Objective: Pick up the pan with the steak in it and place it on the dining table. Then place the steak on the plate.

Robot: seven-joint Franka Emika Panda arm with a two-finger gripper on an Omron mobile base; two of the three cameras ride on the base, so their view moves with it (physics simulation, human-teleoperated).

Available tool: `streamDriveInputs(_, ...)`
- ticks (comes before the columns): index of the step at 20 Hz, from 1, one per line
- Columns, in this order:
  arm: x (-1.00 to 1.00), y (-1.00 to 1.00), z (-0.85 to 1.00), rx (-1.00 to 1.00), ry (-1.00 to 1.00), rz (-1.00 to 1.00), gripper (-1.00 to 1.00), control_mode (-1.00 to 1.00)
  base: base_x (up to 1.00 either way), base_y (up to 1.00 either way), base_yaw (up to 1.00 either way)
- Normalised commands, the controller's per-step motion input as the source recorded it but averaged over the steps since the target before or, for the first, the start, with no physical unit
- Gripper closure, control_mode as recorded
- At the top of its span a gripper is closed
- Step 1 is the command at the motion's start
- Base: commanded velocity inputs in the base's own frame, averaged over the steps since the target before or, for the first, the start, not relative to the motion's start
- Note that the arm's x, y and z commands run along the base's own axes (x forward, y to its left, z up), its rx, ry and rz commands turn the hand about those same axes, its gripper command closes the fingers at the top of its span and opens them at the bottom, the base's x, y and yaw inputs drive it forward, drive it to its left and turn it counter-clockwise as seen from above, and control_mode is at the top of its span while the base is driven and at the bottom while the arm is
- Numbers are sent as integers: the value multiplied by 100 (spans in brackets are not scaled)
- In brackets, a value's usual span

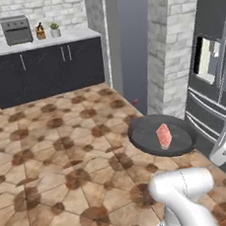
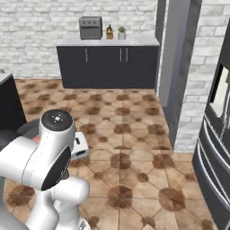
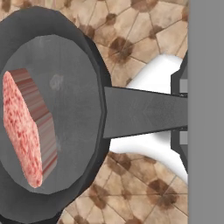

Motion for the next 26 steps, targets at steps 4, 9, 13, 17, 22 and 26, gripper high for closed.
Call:
streamDriveInputs(4, 0, 0, 0, 0, 0, 0, 100, 100, -7, 7, 48)
streamDriveInputs(9, 0, 0, 0, 0, 0, 0, 100, 100, -15, 19, 42)
streamDriveInputs(13, 0, 0, 0, 0, 0, 0, 100, 100, -11, 12, 33)
streamDriveInputs(17, 0, 0, 0, 0, 0, 0, 100, 100, 0, 0, 7)
streamDriveInputs(22, 0, 0, 0, 0, 0, 0, 100, 100, 0, 0, 0)
streamDriveInputs(26, 0, 0, 0, 0, 0, 0, 100, 100, 0, 20, -2)
